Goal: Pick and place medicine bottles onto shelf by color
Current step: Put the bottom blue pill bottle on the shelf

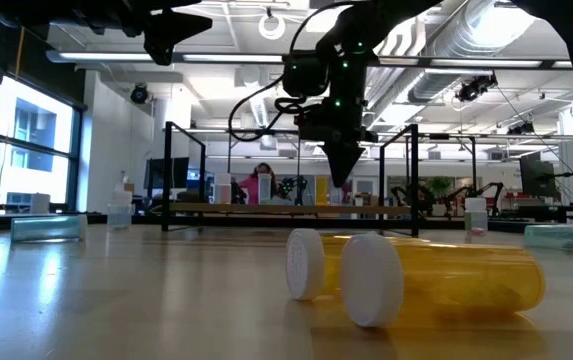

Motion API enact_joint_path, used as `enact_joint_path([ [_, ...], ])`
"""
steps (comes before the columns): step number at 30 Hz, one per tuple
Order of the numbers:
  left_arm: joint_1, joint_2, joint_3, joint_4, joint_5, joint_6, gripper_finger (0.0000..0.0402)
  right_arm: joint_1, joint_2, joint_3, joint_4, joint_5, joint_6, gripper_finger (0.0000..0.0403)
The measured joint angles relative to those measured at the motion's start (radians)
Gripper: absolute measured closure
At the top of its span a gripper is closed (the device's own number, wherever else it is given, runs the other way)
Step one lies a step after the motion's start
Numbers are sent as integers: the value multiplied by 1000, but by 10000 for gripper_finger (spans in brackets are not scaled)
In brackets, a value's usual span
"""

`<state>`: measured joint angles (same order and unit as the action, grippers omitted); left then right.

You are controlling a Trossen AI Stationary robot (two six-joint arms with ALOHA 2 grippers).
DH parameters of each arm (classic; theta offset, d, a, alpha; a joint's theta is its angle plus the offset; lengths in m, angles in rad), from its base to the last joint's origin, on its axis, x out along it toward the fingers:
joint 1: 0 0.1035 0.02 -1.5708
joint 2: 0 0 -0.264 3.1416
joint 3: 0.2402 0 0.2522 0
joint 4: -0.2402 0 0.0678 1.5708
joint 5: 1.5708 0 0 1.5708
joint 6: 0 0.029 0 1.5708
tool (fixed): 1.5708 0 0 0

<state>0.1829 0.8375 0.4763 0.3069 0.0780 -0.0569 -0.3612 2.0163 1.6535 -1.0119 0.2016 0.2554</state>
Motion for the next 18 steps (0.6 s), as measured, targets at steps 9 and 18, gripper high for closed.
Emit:
enact_joint_path([
  [9, 0, 0, 0, 0, 0, 0, 193, -10, 0, 0, -29, -4, -1, 403],
  [18, 0, 0, 0, 0, 0, 0, 193, -45, 0, 0, -27, 7, -1, 403],
])
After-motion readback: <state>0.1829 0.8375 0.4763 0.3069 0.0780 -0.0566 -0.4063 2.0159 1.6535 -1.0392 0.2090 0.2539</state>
